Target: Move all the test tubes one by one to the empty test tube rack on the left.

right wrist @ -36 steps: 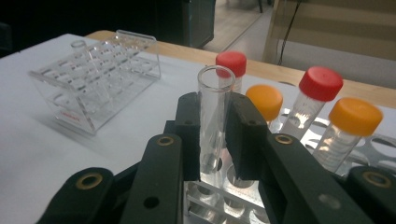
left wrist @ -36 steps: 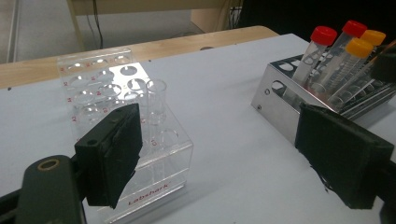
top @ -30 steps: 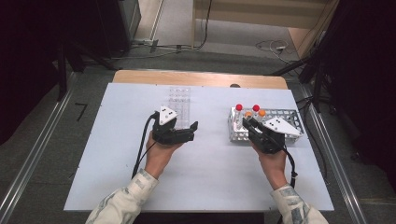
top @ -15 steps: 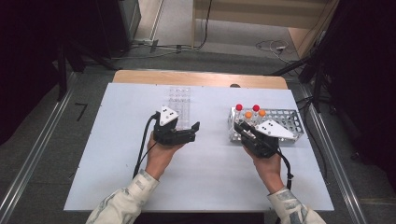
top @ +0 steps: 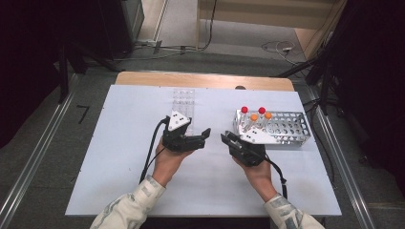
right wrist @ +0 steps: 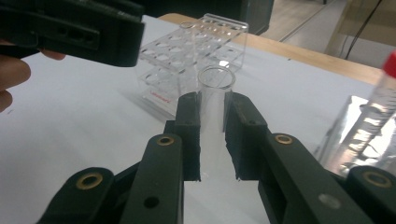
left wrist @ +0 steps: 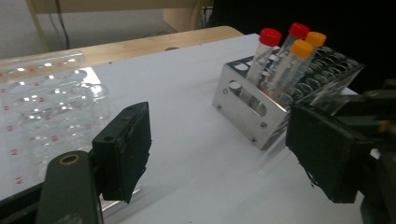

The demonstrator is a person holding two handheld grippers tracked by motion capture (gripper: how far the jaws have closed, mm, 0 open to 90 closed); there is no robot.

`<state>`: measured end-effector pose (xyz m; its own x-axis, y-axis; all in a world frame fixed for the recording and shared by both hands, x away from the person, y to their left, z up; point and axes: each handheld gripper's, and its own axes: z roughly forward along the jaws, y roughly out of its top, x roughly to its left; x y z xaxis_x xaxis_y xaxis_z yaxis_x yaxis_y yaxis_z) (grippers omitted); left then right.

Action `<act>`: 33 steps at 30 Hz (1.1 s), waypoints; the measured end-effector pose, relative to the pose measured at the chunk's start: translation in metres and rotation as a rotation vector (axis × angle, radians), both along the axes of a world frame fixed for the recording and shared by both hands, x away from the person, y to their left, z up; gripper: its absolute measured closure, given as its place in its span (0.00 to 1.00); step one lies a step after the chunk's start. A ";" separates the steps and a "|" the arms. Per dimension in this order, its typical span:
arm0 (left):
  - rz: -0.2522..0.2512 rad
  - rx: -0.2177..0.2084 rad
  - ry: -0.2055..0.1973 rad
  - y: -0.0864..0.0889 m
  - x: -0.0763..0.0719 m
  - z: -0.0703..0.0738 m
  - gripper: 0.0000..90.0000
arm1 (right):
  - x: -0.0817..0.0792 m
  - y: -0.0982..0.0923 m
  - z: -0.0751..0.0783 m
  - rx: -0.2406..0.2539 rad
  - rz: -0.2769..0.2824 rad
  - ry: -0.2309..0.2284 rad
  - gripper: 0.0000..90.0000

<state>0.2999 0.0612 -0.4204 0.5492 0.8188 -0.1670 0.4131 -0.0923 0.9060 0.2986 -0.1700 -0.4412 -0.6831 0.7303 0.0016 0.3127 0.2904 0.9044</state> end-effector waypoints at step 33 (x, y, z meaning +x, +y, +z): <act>-0.135 0.047 0.039 -0.022 -0.007 -0.007 0.81 | -0.006 0.035 -0.013 -0.061 0.064 -0.017 0.81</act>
<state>0.2927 0.0391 -0.4271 0.6489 0.7452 -0.1538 0.4289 -0.1913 0.8828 0.2927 -0.1355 -0.4541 -0.7276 0.6839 -0.0535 0.2768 0.3641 0.8893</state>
